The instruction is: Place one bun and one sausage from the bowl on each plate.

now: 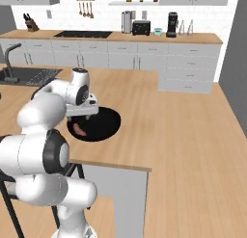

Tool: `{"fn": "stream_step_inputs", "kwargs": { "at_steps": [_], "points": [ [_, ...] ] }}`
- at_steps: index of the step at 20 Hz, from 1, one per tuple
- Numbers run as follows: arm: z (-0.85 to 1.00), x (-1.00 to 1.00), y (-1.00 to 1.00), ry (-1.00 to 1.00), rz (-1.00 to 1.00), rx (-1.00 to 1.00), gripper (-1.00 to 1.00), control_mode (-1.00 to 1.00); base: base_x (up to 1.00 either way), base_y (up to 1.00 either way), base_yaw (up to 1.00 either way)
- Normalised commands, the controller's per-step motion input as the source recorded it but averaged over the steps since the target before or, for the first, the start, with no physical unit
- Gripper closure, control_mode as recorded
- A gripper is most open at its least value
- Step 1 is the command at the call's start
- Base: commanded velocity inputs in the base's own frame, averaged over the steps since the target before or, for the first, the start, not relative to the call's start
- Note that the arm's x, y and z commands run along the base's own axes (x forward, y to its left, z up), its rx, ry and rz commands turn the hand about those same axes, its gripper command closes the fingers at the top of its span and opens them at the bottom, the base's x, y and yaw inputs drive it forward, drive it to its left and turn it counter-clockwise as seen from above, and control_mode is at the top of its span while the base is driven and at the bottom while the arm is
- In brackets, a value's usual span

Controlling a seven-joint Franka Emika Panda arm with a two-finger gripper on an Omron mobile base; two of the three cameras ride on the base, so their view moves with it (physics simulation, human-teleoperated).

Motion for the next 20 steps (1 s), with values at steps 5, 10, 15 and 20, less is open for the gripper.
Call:
{"fn": "stream_step_inputs", "kwargs": {
  "at_steps": [5, 10, 15, 20],
  "points": [
    [-0.55, 1.0, 0.15, 0.05, 0.08, 0.0, -1.0, -1.0, 0.0, 0.0, 0.0],
    [-0.63, 0.8, 0.23, 0.07, 0.09, 0.0, -1.0, -1.0, 0.0, 0.0, 0.0],
    [-0.42, 0.2, 0.24, 0.11, 0.02, 0.0, -1.0, -1.0, 0.0, 0.0, 0.0],
    [-0.33, -0.2, 0.0, 0.02, 0.03, 0.0, -1.0, -1.0, 0.0, 0.0, 0.0]
  ]
}}
